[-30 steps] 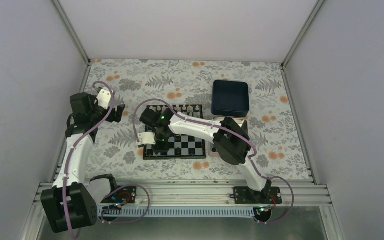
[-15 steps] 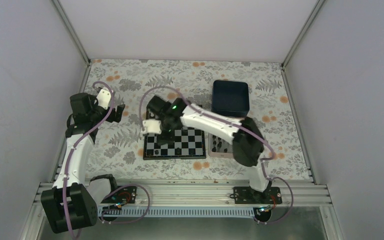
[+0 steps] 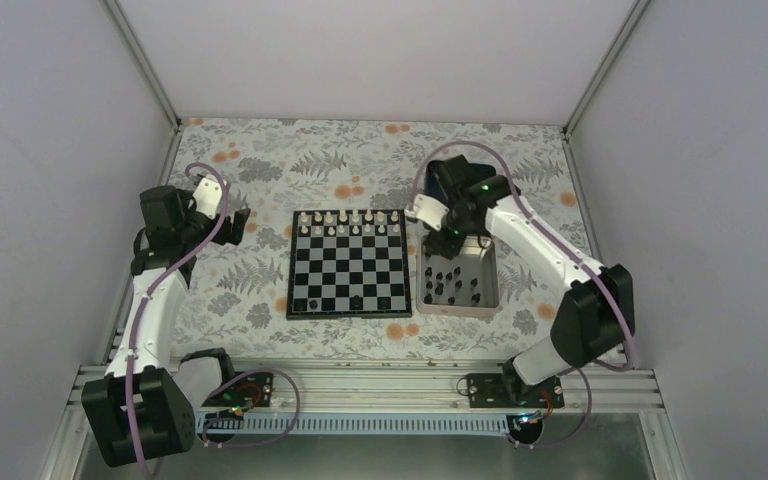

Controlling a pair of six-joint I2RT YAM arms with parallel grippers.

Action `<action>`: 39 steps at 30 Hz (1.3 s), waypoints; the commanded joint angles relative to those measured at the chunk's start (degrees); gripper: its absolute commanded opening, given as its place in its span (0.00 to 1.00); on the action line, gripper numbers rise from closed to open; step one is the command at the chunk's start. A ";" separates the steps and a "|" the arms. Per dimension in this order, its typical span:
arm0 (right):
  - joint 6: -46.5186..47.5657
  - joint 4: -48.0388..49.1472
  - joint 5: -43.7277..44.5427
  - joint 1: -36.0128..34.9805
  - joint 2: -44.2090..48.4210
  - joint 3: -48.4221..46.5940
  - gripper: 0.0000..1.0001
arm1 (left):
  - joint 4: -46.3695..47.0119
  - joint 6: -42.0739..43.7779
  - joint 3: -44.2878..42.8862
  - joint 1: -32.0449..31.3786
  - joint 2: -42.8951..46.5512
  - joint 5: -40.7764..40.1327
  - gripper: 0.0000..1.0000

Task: Set up the chess pieces on the board
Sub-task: Pick up the chess piece from the storage box.

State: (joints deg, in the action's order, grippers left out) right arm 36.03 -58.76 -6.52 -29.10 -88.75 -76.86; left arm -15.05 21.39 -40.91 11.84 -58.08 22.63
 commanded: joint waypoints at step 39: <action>-1.31 12.69 -4.75 3.18 2.55 24.58 0.40 | 0.75 -0.38 0.21 0.29 0.46 1.07 1.00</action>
State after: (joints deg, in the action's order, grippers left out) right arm 34.94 -47.20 -9.52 -26.44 -84.31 -52.60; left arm -15.07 21.39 -40.91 11.84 -58.11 22.81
